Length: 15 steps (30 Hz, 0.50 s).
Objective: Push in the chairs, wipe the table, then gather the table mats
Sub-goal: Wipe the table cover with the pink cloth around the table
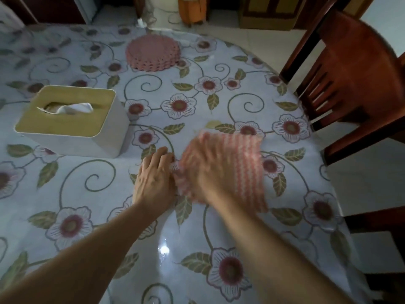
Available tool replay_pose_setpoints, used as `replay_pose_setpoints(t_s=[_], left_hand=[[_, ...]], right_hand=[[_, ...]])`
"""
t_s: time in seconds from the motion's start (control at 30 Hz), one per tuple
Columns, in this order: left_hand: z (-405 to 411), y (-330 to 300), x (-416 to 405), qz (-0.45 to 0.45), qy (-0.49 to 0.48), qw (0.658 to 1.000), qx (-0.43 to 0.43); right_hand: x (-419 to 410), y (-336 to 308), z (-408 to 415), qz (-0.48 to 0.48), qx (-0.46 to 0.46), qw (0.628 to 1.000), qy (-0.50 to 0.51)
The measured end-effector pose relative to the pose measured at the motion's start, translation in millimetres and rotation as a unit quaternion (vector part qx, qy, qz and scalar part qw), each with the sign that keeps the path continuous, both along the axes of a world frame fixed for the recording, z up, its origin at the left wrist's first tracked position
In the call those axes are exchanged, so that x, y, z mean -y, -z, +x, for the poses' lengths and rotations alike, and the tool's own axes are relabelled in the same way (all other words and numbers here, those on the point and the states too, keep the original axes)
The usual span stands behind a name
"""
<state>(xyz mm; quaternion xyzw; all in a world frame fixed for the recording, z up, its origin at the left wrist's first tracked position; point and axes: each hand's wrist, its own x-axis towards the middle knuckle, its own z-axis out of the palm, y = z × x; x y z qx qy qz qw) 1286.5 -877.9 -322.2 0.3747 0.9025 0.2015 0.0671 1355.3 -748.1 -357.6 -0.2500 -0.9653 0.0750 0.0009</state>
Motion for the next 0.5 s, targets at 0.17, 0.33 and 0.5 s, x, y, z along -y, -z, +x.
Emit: replay_pose_setpoints(t_s=[0.17, 0.33, 0.5], left_hand=[[-5, -5, 31, -0.005, 0.003, 1.0, 0.005], [-11, -3, 47, -0.033, 0.015, 0.999, -0.006], [-25, -3, 32, -0.04, -0.001, 0.999, -0.032]], right_hand=[[47, -12, 15, -0.071, -0.017, 0.988, -0.136], [-25, -19, 29, -0.01, -0.045, 0.994, 0.101], [-47, -20, 2, -0.005, -0.014, 0.984, 0.175]])
